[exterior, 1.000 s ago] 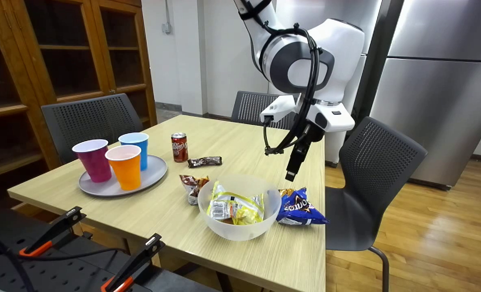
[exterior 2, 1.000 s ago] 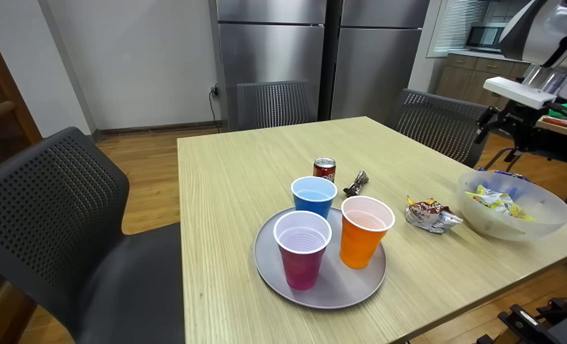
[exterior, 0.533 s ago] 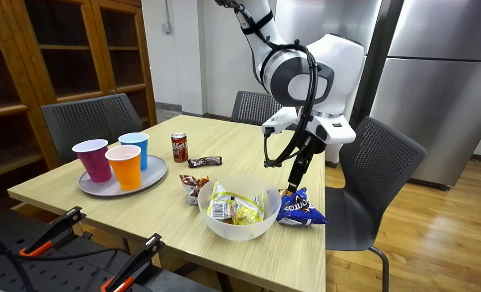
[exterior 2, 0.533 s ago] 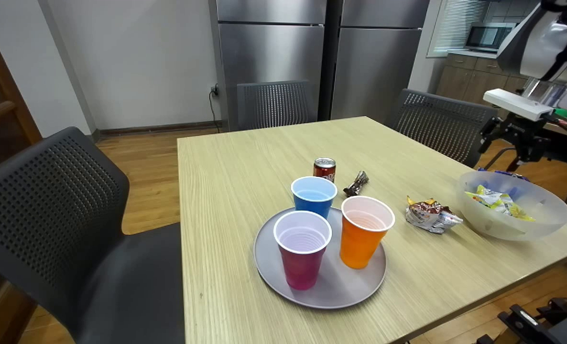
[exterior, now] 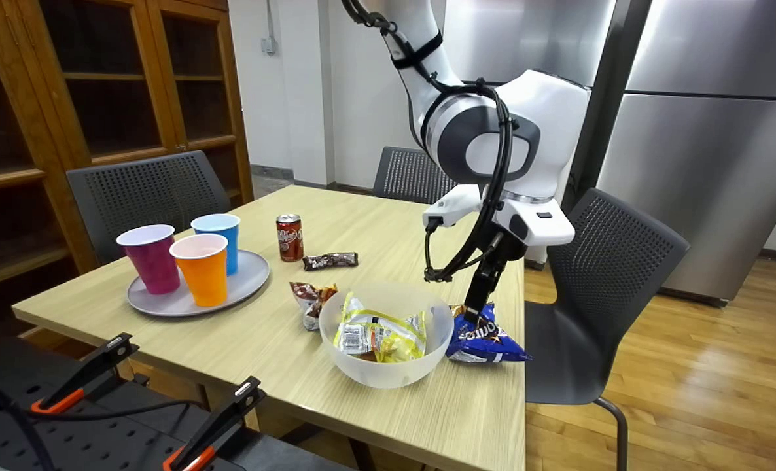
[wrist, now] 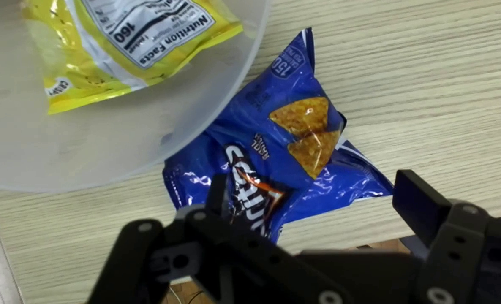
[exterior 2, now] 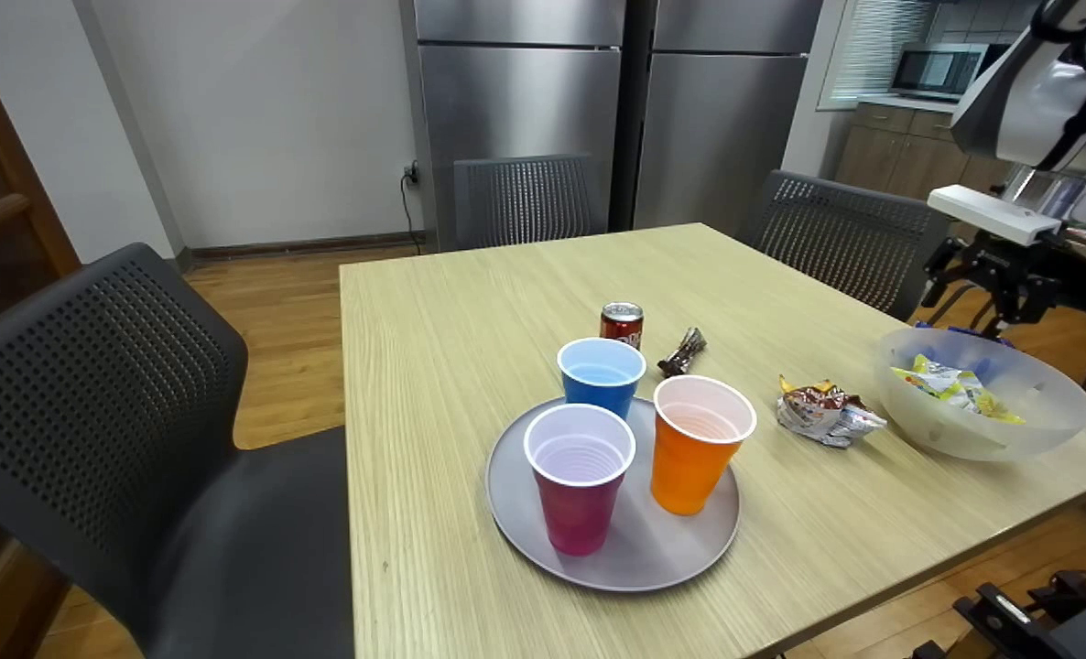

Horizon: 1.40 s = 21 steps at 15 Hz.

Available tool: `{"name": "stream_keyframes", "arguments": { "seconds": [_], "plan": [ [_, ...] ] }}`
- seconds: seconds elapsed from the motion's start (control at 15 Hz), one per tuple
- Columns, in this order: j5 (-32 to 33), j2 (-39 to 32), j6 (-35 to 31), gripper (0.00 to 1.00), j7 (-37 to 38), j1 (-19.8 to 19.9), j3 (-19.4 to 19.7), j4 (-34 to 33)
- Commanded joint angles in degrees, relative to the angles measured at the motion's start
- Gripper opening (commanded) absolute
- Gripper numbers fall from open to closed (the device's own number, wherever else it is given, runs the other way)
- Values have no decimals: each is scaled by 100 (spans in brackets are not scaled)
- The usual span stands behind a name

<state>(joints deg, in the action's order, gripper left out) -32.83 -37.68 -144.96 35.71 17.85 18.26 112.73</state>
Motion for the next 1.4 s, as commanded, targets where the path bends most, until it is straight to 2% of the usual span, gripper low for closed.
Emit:
{"name": "stream_keyframes", "arguments": {
  "seconds": [0.0,0.27,0.33,0.4,1.0,1.33],
  "plan": [
    [151,-94,18,100,255,17,17,-129],
    [169,-119,33,100,276,18,27,-149],
    [168,-125,31,75,279,19,27,-154],
    [176,-133,34,74,277,17,29,-162],
    [159,-139,62,3,270,36,17,-238],
    [158,-158,68,0,299,39,19,-302]
  ]
}}
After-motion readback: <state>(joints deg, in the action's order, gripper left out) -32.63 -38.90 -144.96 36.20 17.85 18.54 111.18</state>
